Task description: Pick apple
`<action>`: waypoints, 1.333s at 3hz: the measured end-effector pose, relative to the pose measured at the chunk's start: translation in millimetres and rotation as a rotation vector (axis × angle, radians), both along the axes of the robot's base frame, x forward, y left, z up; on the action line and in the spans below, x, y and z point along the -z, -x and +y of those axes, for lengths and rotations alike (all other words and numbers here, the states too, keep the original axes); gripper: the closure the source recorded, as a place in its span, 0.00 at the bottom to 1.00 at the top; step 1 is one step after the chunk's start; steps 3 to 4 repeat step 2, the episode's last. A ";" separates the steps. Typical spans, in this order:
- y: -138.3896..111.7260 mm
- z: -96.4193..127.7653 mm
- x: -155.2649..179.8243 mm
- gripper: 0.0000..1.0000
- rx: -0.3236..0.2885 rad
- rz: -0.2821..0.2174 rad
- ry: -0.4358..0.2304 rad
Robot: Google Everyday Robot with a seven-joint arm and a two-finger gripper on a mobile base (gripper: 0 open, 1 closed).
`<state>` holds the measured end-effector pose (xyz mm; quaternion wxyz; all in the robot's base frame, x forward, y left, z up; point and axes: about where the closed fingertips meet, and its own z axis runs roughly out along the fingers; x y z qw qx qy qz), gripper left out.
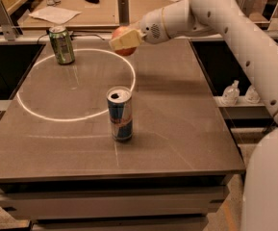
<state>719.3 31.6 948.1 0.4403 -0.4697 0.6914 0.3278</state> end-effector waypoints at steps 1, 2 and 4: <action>7.1 -4.3 -27.1 1.00 -0.035 0.038 -0.186; 9.6 1.5 -31.4 1.00 -0.047 0.046 -0.207; 9.6 1.5 -31.4 1.00 -0.047 0.046 -0.207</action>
Offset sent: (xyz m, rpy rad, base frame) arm -0.0057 -0.0037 0.0225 0.1510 0.0306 0.0257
